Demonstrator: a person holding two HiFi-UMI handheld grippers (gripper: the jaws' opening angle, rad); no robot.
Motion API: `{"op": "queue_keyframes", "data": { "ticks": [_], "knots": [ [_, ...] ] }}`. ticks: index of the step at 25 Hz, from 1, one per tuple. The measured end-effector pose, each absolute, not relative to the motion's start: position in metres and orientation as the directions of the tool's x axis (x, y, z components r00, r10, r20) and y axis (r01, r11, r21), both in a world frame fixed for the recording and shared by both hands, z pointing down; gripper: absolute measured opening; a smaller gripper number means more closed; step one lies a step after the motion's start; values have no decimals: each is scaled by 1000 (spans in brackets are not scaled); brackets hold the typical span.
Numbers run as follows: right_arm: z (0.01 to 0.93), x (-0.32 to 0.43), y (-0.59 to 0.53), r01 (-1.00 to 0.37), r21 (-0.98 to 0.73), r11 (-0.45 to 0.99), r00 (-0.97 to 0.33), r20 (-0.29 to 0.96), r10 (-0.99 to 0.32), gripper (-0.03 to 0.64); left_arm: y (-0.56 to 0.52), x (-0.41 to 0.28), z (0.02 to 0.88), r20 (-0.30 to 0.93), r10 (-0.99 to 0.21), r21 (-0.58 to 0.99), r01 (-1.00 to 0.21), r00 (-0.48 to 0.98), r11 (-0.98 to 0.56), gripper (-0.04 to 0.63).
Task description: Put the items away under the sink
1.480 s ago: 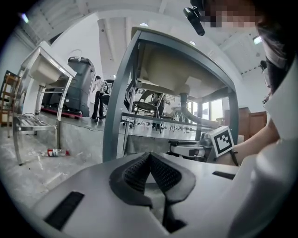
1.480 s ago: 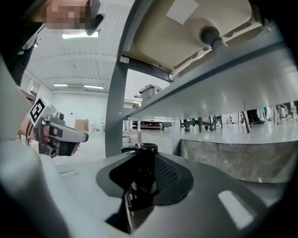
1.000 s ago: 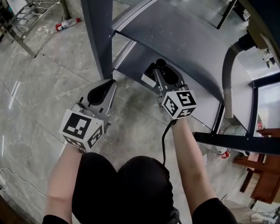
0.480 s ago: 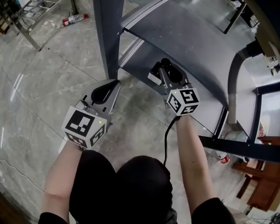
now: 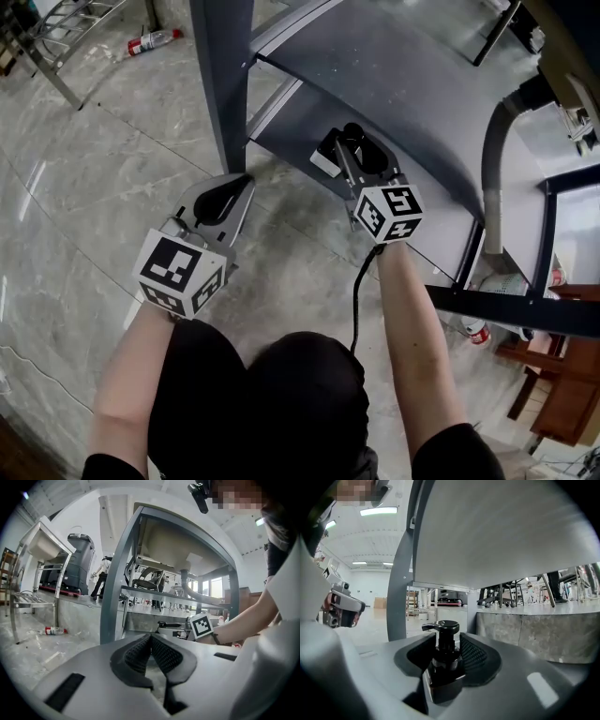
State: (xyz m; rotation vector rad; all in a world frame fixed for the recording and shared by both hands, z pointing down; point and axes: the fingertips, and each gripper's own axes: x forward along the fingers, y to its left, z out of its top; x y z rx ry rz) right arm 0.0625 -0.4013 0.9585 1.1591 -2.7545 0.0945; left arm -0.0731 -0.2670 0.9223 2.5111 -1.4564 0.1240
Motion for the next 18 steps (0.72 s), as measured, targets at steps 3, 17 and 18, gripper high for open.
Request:
{"op": "queue_keyframes", "data": {
  "ticks": [3, 17, 18],
  "knots": [
    [955, 71, -396, -730, -24, 684, -679, 148, -719, 190, -265, -74, 919, 182, -837, 159, -856, 515, -492, 9],
    [875, 45, -307, -704, -124, 699, -709, 180, -682, 175, -230, -109, 827, 184, -866, 185, -882, 464, -434, 9],
    [864, 39, -296, -693, -131, 709, -719, 192, -668, 155, -225, -108, 816, 190, -864, 190, -881, 466, -434, 9]
  ]
}}
